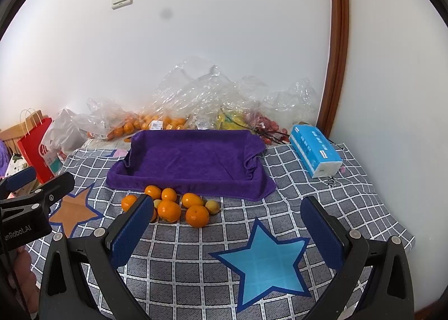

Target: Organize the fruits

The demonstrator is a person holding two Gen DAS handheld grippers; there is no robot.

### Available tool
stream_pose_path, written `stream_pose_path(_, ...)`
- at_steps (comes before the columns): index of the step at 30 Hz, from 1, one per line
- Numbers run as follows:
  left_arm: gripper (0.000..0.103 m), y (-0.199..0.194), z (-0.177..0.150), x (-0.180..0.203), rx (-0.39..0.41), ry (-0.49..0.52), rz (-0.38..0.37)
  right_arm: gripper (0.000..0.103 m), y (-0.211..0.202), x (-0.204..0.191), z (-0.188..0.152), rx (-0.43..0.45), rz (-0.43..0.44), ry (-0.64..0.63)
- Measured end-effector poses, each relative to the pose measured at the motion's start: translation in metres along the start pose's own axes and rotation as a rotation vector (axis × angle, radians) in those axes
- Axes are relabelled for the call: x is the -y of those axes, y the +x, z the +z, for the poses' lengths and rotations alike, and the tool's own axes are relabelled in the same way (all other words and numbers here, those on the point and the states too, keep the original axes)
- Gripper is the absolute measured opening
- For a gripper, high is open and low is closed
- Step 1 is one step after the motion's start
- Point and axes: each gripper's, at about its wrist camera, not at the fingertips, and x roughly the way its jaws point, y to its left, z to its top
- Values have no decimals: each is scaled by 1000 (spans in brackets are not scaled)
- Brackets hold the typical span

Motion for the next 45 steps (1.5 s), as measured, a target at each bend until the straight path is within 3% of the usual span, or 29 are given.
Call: stream_pose_path(45, 103, 8, 0, 2, -4, 8, -11, 103, 7, -3, -3, -8, 7, -2)
